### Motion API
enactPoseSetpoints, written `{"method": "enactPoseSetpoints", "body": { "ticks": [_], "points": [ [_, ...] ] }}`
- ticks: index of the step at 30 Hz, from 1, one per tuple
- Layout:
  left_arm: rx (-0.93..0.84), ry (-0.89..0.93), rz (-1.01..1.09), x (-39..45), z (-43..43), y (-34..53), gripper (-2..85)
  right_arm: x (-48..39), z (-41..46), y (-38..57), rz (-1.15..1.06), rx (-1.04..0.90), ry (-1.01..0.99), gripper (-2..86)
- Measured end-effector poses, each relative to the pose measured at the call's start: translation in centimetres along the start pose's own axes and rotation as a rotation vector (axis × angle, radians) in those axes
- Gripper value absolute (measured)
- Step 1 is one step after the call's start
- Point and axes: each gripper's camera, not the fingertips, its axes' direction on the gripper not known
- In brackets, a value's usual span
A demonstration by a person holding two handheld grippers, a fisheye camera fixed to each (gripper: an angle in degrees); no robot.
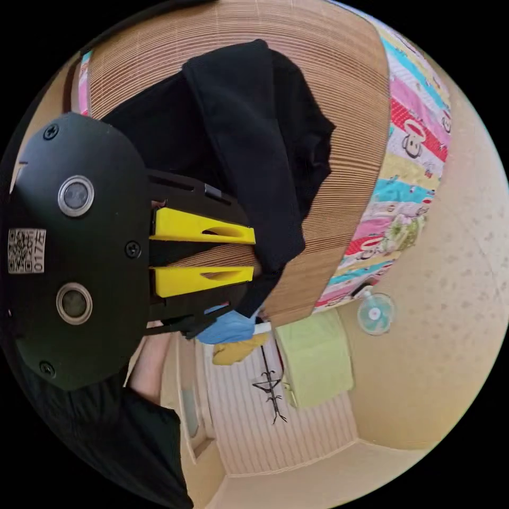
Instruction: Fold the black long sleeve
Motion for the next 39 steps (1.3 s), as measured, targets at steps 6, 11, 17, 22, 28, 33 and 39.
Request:
{"method": "enactPoseSetpoints", "body": {
  "ticks": [6, 11, 17, 22, 28, 33, 39],
  "points": [
    [-0.198, 0.022, -0.060, -0.9, 4.2, 6.9, 7.8, -2.8, -6.5, 0.6, 0.005, 0.366, -0.209, 7.7],
    [-0.223, -0.085, -0.128, -3.9, 2.2, 9.2, 7.4, -10.2, -12.0, 2.7, -0.027, 0.710, 0.353, 11.4],
    [-0.076, -0.137, -0.303, -7.3, -2.3, 9.3, 7.0, -10.0, -6.7, -3.9, -0.101, 0.421, 0.530, 8.9],
    [0.035, -0.120, -0.383, -7.8, -4.7, 9.0, 6.5, -15.0, -8.4, 1.4, -0.220, 0.650, 0.410, 2.0],
    [0.015, -0.136, -0.376, -7.1, -4.3, 9.0, 5.8, -27.9, -8.9, 13.0, -0.690, 0.737, 0.233, 1.7],
    [0.001, -0.142, -0.386, -6.8, -3.6, 9.6, 5.7, -36.4, 0.4, 19.7, -0.861, 0.472, -0.050, 2.5],
    [-0.012, -0.182, -0.461, -8.3, -4.4, 11.2, 6.2, -42.4, 18.0, 24.5, -1.122, -0.044, -0.166, 6.9]
  ]
}}
